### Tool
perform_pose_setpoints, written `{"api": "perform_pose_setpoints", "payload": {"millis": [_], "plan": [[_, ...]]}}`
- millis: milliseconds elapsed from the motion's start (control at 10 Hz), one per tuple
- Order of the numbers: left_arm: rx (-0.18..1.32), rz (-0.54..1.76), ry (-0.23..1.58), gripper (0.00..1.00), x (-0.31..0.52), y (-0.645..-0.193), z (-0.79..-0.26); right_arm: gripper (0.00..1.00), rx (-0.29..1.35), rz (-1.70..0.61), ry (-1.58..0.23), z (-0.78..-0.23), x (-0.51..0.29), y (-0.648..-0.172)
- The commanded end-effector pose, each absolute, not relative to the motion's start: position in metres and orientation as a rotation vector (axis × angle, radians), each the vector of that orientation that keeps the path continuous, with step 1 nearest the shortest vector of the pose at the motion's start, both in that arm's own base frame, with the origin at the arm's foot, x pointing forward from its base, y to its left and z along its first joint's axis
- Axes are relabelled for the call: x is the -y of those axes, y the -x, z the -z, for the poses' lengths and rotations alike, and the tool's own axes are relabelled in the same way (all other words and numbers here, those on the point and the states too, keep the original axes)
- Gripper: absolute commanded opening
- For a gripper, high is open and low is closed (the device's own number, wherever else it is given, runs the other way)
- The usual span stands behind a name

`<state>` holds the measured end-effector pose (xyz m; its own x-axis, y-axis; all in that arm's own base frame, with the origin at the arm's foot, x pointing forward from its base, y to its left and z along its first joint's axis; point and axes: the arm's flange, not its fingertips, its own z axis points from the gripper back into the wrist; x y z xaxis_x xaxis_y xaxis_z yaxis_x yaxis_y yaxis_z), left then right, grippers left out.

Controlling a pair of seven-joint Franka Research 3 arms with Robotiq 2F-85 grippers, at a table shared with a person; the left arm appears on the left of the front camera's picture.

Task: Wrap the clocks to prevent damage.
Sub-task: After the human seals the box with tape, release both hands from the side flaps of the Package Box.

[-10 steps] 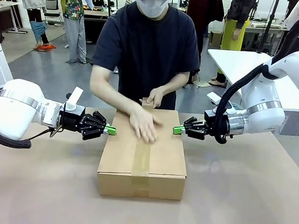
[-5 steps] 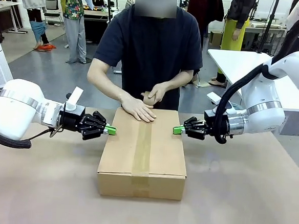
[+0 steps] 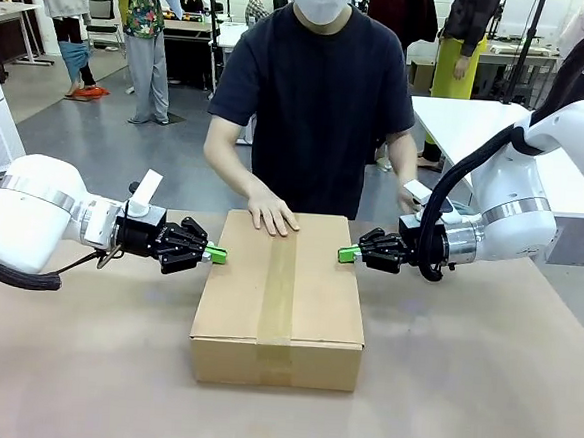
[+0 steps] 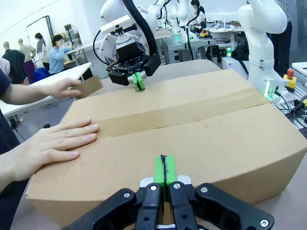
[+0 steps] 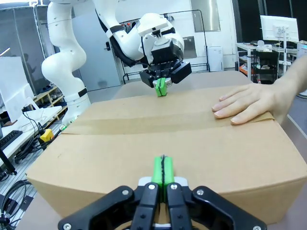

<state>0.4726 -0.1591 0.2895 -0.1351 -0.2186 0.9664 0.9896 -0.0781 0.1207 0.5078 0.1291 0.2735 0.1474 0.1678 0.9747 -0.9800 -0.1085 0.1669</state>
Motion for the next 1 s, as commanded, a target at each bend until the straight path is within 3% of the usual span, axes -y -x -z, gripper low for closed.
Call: {"api": "perform_pose_setpoints", "payload": {"millis": [0, 100, 600, 900], "plan": [[1.096, 1.452, 1.007, 0.00, 0.160, -0.473, -0.287, 0.01, 0.933, -1.245, -1.224, -0.269, -0.134, -0.504], [1.100, 1.449, 1.022, 0.00, 0.159, -0.473, -0.290, 0.01, 0.915, -1.249, -1.248, -0.273, -0.129, -0.508], [0.781, 1.652, 0.800, 0.00, 0.109, -0.461, -0.479, 0.01, 0.651, -1.300, -0.662, -0.467, -0.081, -0.427], [0.617, 1.645, 0.611, 0.00, 0.079, -0.453, -0.559, 0.01, 0.626, -1.242, -0.428, -0.561, -0.061, -0.385]]}}
